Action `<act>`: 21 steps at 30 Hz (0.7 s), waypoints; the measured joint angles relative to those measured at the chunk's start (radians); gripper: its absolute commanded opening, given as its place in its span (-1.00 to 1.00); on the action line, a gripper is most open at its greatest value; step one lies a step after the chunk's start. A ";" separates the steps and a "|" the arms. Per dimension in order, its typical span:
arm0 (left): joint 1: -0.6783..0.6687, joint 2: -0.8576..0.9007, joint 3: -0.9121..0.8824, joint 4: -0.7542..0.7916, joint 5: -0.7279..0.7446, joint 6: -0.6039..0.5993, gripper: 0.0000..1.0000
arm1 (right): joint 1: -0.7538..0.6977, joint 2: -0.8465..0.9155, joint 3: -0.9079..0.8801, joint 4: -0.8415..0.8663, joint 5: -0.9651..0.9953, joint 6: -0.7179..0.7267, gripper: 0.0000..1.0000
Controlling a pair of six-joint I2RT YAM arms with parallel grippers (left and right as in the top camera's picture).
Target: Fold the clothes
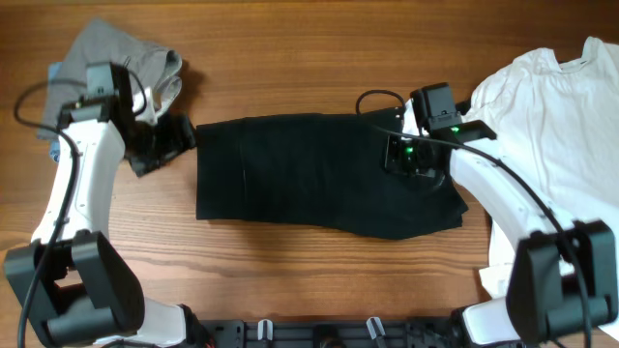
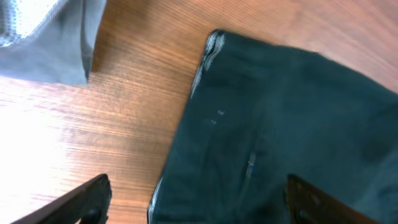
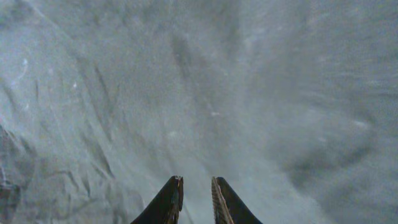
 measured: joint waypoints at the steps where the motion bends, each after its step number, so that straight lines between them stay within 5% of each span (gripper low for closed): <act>1: 0.005 0.001 -0.036 0.036 0.008 0.000 0.81 | 0.000 0.025 0.000 0.010 -0.014 0.007 -0.61; 7: 0.008 0.068 -0.212 0.226 0.073 0.017 0.63 | 0.000 0.129 -0.003 0.017 -0.094 0.034 -0.67; 15: 0.002 0.158 -0.204 0.314 0.175 0.067 0.48 | 0.000 0.168 -0.005 0.022 -0.132 0.056 -0.67; 19: -0.031 0.200 -0.182 0.343 0.232 0.090 0.25 | 0.000 0.168 -0.005 0.023 -0.135 0.059 -0.67; 21: -0.061 0.223 -0.171 0.359 0.257 0.101 -0.05 | 0.000 0.168 -0.005 0.023 -0.136 0.059 -0.68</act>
